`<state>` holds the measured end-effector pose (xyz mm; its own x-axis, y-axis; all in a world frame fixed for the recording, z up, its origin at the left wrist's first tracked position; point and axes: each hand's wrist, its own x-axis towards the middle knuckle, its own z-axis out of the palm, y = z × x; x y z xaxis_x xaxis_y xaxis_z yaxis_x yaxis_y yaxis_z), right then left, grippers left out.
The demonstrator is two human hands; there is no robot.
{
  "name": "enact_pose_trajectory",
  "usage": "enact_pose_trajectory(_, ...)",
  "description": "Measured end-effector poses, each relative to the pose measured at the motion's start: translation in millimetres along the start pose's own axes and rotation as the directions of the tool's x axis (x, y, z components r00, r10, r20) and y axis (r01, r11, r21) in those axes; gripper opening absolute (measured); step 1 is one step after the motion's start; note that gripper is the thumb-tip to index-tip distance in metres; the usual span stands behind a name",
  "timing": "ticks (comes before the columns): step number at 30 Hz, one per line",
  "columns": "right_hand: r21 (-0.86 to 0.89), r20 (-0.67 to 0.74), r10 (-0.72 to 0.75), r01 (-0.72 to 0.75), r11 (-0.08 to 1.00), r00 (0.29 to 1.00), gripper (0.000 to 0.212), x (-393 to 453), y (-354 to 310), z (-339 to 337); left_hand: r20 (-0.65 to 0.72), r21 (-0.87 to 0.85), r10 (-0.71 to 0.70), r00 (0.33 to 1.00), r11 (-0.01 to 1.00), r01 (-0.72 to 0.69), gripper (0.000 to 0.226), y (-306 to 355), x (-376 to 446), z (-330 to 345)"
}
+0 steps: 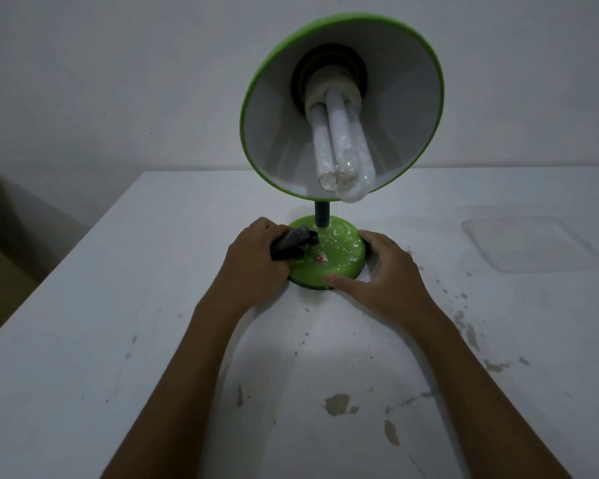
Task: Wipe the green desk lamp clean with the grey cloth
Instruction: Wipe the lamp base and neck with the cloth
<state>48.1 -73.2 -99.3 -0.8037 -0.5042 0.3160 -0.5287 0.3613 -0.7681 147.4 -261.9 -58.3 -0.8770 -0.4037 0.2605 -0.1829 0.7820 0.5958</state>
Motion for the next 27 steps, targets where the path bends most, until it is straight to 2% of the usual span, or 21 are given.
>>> enact_pose_trajectory(3,0.015,-0.006,0.003,-0.003,1.0,1.0,0.08,0,-1,0,0.143,-0.101,0.031,0.989,0.995,-0.016,0.033,-2,-4,-15)
enact_pose_trajectory(5,0.018,-0.004,0.006,-0.006,1.0,1.0,0.08,0,-1,0,0.198,-0.087,0.03,0.98,0.996,-0.013,0.043,-5,-6,-22)
enact_pose_trajectory(7,0.018,0.005,0.005,-0.005,1.0,1.0,0.083,-1,-1,1,0.126,-0.068,-0.016,0.992,0.997,0.025,0.033,-8,-7,-23)
enact_pose_trajectory(9,0.015,0.005,0.006,-0.006,1.0,1.0,0.087,0,-1,1,-0.065,-0.125,-0.126,0.99,0.985,0.117,0.014,-8,-5,-21)
enact_pose_trajectory(11,0.011,0.003,0.006,-0.006,1.0,1.0,0.087,0,-1,0,-0.228,-0.199,-0.225,0.947,0.963,0.181,0.018,-5,-1,-15)
enact_pose_trajectory(12,0.008,0.003,0.004,-0.004,1.0,1.0,0.086,0,-1,-1,-0.252,-0.219,-0.247,0.936,0.956,0.194,0.019,-3,2,-11)
enact_pose_trajectory(17,-0.01,0.003,0.001,-0.001,1.0,1.0,0.086,0,0,-1,-0.165,-0.138,-0.253,0.953,0.963,0.231,0.019,1,8,8)
enact_pose_trajectory(20,-0.005,0.005,0.006,-0.006,1.0,1.0,0.087,0,-1,-1,-0.147,-0.159,-0.258,0.955,0.959,0.235,0.019,1,1,6)
enact_pose_trajectory(24,0.002,0.002,0.017,-0.017,1.0,1.0,0.087,-1,-1,-1,-0.136,-0.102,-0.196,0.971,0.978,0.183,0.013,7,-20,9)
enact_pose_trajectory(27,0.012,0.006,0.013,-0.013,1.0,1.0,0.086,-2,-1,-2,-0.087,-0.062,-0.139,0.986,0.989,0.134,0.019,13,-36,7)
